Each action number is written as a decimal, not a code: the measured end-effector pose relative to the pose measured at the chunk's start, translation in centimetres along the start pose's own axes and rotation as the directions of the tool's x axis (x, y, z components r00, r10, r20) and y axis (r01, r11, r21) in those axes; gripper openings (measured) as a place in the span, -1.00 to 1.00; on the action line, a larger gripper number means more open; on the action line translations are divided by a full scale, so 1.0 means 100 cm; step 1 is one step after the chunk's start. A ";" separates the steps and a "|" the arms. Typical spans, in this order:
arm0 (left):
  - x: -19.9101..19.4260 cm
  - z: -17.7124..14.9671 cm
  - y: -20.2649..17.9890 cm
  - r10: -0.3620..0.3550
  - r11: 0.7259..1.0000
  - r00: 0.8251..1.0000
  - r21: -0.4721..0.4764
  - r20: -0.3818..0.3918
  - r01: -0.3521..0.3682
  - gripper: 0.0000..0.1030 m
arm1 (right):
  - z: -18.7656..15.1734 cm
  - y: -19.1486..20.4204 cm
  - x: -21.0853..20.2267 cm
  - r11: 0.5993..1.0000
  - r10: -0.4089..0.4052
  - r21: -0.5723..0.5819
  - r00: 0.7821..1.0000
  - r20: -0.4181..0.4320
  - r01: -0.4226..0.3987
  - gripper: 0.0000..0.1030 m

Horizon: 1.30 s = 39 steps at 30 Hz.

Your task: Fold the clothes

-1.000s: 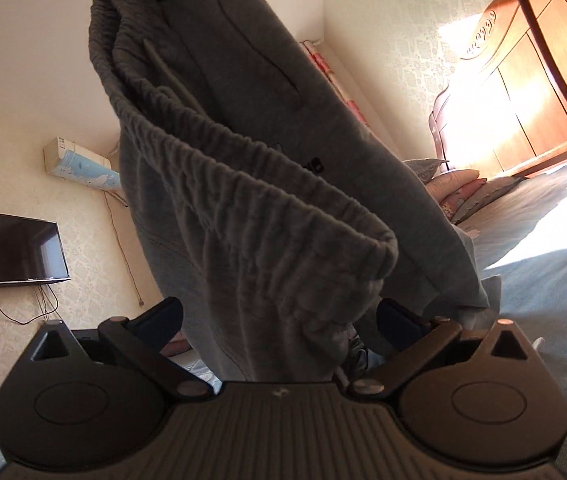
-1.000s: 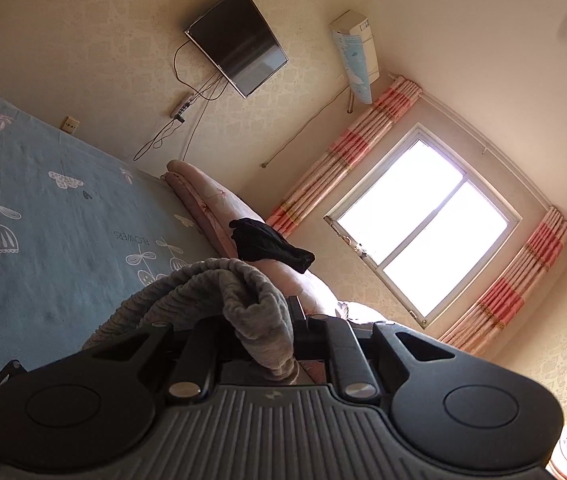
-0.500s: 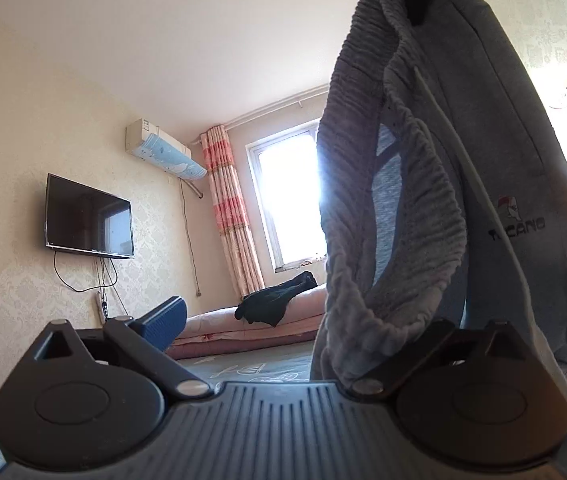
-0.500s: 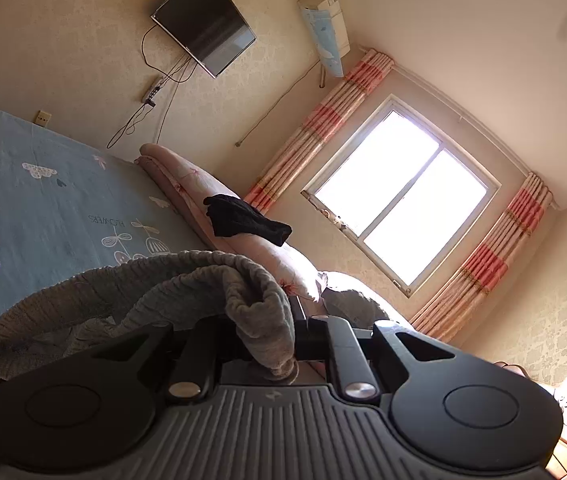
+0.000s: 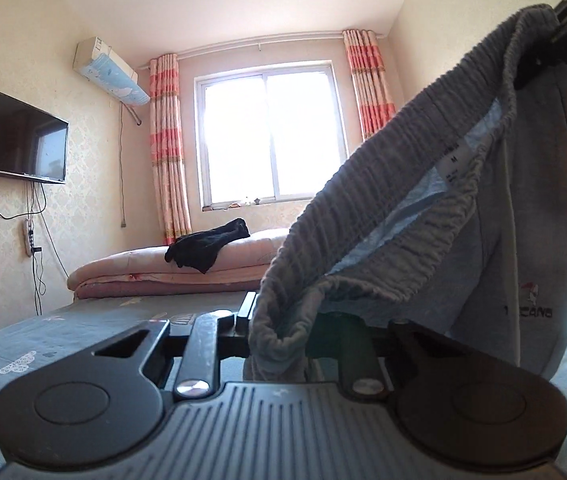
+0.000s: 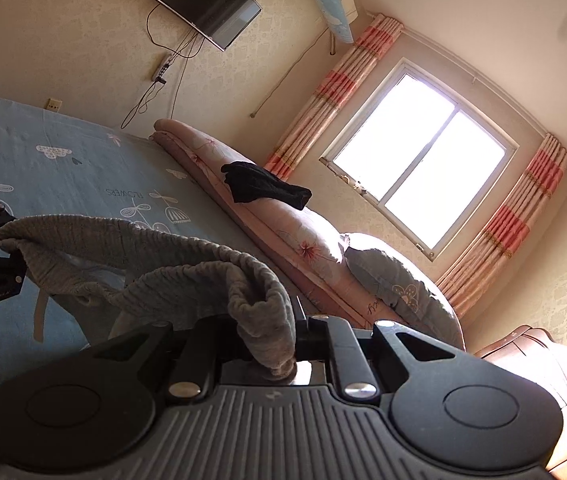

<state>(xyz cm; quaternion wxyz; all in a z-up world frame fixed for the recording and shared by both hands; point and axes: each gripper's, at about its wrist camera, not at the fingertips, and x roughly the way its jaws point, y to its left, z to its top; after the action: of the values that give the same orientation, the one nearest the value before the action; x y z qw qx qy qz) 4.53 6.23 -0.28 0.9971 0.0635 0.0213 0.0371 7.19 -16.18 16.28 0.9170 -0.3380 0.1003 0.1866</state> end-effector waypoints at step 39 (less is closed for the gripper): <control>0.156 0.286 0.025 0.034 0.960 0.999 0.279 -0.022 -0.026 -0.62 | 0.211 -0.058 -0.019 0.900 0.379 0.169 0.913 0.150 -0.401 -0.73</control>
<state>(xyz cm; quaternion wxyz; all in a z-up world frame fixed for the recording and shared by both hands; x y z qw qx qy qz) 21.26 6.36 27.79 0.9772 0.2028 0.0384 0.0497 9.06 -6.88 36.10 0.8939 -0.2078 0.1318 0.3747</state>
